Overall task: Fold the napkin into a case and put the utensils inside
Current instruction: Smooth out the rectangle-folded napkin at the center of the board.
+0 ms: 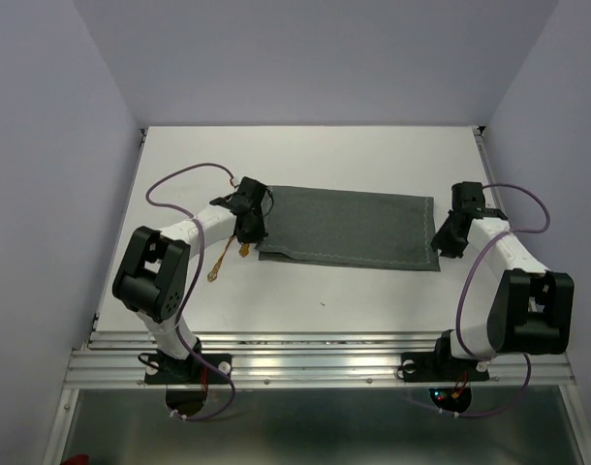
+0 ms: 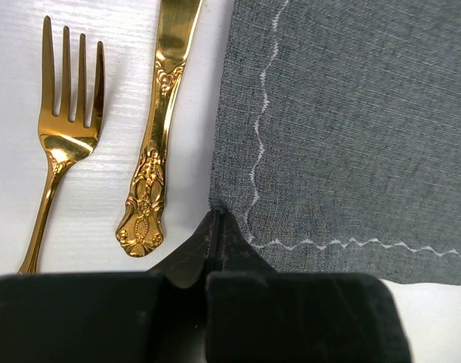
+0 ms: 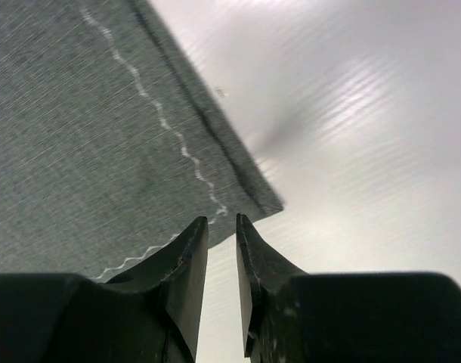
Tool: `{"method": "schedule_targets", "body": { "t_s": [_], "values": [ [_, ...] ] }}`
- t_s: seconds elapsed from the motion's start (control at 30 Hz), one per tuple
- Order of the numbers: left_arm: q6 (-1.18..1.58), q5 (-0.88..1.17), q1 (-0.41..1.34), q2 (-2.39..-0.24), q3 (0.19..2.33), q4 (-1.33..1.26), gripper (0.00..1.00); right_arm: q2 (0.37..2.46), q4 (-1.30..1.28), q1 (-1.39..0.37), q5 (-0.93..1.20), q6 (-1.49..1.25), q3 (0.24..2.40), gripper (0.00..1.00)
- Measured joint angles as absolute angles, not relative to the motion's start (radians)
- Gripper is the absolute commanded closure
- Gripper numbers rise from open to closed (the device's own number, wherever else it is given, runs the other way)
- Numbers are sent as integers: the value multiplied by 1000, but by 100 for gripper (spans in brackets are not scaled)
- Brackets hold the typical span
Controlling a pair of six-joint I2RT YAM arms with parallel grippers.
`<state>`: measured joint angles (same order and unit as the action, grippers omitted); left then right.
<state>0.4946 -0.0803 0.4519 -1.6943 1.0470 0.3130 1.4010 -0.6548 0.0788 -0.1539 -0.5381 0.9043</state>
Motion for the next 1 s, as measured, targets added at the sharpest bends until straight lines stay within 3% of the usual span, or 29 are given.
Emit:
{"method": "schedule_targets", "body": {
  "t_s": [0.67, 1.0],
  "values": [
    [452, -40, 451, -1660, 1047, 314, 100, 1471, -630, 136, -102, -561, 813, 72],
    [446, -33, 428, -1668, 1058, 316, 100, 1453, -587, -2, -86, -636, 770, 72]
  ]
}}
